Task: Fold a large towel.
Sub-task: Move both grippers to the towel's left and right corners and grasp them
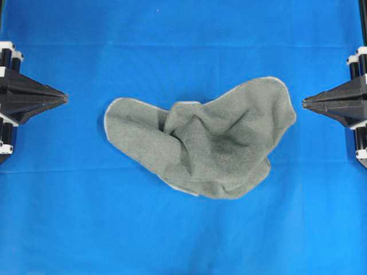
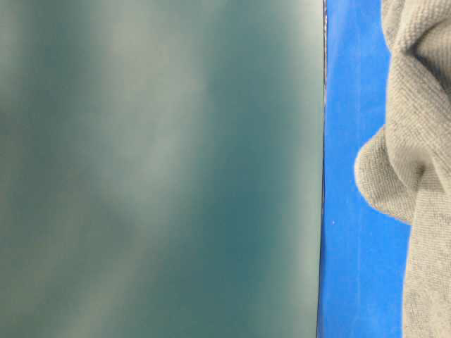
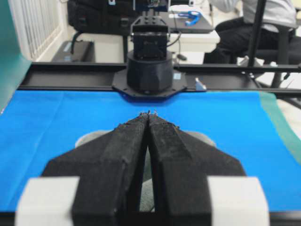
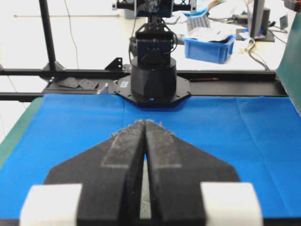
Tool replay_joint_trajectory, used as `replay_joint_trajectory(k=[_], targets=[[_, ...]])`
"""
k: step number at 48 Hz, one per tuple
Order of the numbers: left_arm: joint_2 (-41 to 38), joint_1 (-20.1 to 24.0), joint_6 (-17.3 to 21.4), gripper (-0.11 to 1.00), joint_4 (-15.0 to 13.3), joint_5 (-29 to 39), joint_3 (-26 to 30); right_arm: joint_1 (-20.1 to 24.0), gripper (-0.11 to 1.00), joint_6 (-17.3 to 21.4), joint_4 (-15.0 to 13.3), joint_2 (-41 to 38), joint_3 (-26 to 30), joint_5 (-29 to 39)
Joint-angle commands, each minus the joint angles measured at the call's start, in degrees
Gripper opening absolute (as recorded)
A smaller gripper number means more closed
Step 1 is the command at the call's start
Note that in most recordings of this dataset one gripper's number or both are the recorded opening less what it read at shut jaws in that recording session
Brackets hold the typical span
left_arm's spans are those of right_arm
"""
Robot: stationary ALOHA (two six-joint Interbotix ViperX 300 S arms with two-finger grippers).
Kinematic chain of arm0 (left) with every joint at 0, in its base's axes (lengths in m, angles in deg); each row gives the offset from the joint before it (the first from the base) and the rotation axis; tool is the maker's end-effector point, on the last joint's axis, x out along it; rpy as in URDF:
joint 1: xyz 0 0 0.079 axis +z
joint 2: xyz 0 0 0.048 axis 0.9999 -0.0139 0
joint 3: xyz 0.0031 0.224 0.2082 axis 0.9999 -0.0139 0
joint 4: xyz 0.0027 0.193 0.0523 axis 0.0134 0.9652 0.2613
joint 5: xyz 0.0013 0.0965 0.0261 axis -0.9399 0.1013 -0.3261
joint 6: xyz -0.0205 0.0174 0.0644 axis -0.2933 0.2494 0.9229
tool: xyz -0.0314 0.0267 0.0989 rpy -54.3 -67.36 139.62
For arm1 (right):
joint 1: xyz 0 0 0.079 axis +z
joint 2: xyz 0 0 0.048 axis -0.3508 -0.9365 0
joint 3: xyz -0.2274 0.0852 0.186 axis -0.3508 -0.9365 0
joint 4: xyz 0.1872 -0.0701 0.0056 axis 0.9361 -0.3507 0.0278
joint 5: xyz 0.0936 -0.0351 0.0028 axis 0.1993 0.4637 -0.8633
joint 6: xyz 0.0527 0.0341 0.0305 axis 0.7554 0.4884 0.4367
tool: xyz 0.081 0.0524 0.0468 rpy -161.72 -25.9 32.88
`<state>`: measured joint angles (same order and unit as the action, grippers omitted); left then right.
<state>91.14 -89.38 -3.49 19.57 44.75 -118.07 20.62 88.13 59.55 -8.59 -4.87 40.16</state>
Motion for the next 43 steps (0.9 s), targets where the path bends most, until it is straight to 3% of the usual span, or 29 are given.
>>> replay_joint_trajectory(k=[1,8,15,22,30,35,43], targets=[[-1.14,1.05,-2.02,0.00,-4.04,0.44,1.05,-0.53,0.00,0.18,0.26,-0.70,1.32,-0.26],[-2.90,3.96,-5.19,0.00,-3.96,4.04,0.88,-2.72,0.00,0.88,0.88,-2.37,4.39,9.23],[-7.56,6.06,-8.35,0.00,-4.04,6.77,0.79,-8.53,0.00,2.72,1.32,-4.92,5.98,19.69],[-14.41,7.82,-10.63,0.00,-3.96,7.03,1.23,-14.33,0.00,4.31,1.32,-9.05,5.71,23.73],[-22.94,9.93,-10.72,0.02,-3.96,7.03,1.67,-20.39,0.00,4.66,1.14,-17.84,6.06,25.49],[-28.65,10.72,-10.72,0.22,-3.96,6.77,2.64,-24.26,0.07,4.57,0.88,-24.70,6.59,25.75],[-36.21,11.69,-10.72,0.72,-3.69,6.33,4.04,-27.95,0.55,4.57,-0.70,-33.57,6.68,24.96]])
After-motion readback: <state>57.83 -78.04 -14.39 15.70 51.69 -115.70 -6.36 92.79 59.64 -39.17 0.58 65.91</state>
